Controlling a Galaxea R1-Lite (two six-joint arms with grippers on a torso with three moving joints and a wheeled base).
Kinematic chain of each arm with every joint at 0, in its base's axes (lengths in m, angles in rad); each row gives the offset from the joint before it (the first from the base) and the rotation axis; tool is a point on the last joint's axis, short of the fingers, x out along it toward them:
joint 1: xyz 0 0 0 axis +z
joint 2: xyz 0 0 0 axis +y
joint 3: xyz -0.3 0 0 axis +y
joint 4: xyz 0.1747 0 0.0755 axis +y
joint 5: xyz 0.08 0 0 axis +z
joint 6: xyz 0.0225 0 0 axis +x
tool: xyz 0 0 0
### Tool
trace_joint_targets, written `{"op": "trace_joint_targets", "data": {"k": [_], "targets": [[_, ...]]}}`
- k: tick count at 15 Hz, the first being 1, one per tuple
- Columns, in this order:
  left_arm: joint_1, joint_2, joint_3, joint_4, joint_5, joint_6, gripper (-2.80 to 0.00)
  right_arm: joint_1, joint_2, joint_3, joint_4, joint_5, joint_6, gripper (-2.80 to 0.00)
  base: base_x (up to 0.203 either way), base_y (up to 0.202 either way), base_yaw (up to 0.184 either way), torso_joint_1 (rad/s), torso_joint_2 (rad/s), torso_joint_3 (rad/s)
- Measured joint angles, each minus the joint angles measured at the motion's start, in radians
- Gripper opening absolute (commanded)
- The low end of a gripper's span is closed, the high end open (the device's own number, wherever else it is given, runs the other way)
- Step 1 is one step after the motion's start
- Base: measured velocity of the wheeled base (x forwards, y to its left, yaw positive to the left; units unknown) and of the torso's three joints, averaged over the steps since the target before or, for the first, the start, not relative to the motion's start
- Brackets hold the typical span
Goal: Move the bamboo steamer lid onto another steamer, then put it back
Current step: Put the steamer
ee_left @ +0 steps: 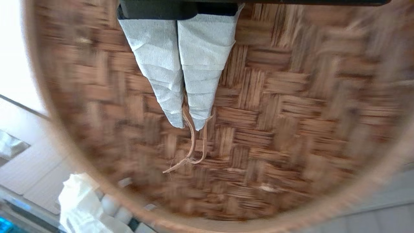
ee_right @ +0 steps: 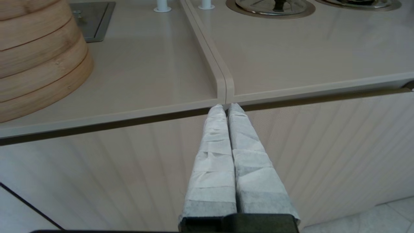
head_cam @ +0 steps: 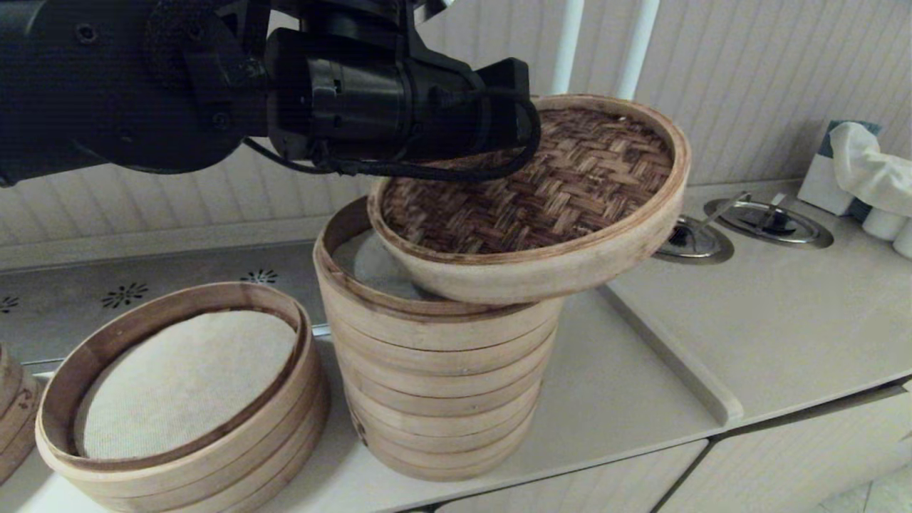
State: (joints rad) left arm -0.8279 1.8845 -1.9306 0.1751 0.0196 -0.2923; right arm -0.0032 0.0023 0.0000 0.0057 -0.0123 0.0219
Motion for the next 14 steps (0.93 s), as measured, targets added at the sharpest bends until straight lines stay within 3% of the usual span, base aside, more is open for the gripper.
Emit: {"op": "trace_joint_targets", "data": {"k": [2, 8, 14], "targets": [[0.001, -0.001, 0.0, 0.001, 0.0, 0.0, -2.8, -0.001, 0.0, 0.0, -0.001, 0.0, -0.002, -2.8, 0.0, 0.0, 0.0, 0.0, 0.0, 0.0], [-0.001, -0.013, 0.014, -0.002, -0.001, -0.002, -2.8, 0.0, 0.0, 0.0, 0.0, 0.0, 0.001, -2.8, -0.001, -0.004, 0.111, 0.002, 0.0, 0.002], [0.0, -0.018, 0.019, 0.002, 0.0, -0.002, -2.8, -0.001, 0.0, 0.0, 0.0, 0.0, 0.001, -2.8, 0.0, 0.0, 0.0, 0.0, 0.0, 0.0]]}}
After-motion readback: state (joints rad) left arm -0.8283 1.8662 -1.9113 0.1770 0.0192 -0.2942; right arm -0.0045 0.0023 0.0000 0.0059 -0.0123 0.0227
